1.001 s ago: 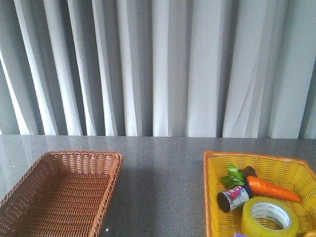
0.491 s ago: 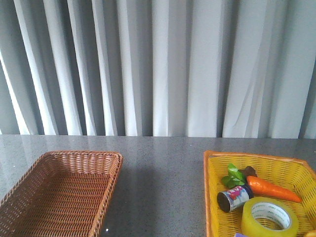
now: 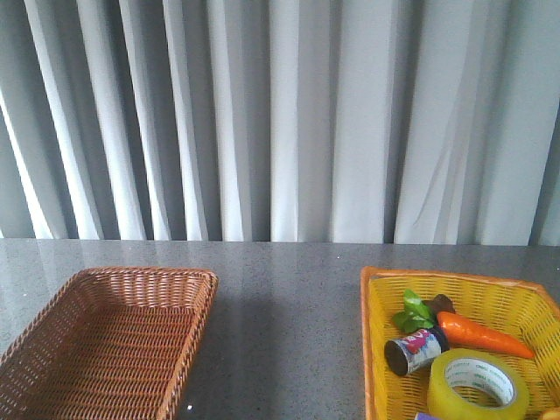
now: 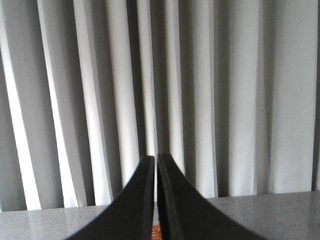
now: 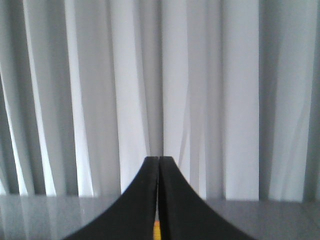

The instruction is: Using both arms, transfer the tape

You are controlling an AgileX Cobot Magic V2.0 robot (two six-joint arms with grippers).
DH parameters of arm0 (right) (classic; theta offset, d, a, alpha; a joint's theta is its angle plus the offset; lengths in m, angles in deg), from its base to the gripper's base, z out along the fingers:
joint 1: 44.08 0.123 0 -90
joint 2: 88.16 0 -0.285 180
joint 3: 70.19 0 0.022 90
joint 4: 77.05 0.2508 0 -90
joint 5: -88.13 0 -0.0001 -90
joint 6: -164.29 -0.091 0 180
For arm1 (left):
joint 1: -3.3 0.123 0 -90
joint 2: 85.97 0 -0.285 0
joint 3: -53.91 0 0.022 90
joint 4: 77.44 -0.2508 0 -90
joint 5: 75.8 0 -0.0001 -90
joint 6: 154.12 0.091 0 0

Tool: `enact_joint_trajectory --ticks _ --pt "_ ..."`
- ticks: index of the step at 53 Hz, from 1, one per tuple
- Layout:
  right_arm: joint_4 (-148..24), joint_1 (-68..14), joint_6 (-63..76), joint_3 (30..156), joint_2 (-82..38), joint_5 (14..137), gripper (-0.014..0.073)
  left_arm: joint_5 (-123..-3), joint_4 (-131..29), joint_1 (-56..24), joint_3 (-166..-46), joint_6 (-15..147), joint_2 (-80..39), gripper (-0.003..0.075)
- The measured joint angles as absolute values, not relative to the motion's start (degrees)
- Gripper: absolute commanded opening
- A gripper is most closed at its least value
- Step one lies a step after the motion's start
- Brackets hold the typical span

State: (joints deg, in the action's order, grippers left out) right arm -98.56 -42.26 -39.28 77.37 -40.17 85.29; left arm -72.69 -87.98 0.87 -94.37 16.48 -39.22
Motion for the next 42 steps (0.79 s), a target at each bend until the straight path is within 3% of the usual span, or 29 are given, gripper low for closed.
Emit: enact_joint_trajectory --ticks 10,42 --pt "-99.13 -40.56 -38.86 81.31 -30.70 76.07 -0.0008 -67.69 -87.48 0.21 -100.03 16.20 -30.09 -0.0006" --pt "-99.89 -40.55 -38.68 81.56 -24.19 75.48 0.0000 -67.59 -84.88 0.21 -100.24 14.15 -25.76 0.0018"
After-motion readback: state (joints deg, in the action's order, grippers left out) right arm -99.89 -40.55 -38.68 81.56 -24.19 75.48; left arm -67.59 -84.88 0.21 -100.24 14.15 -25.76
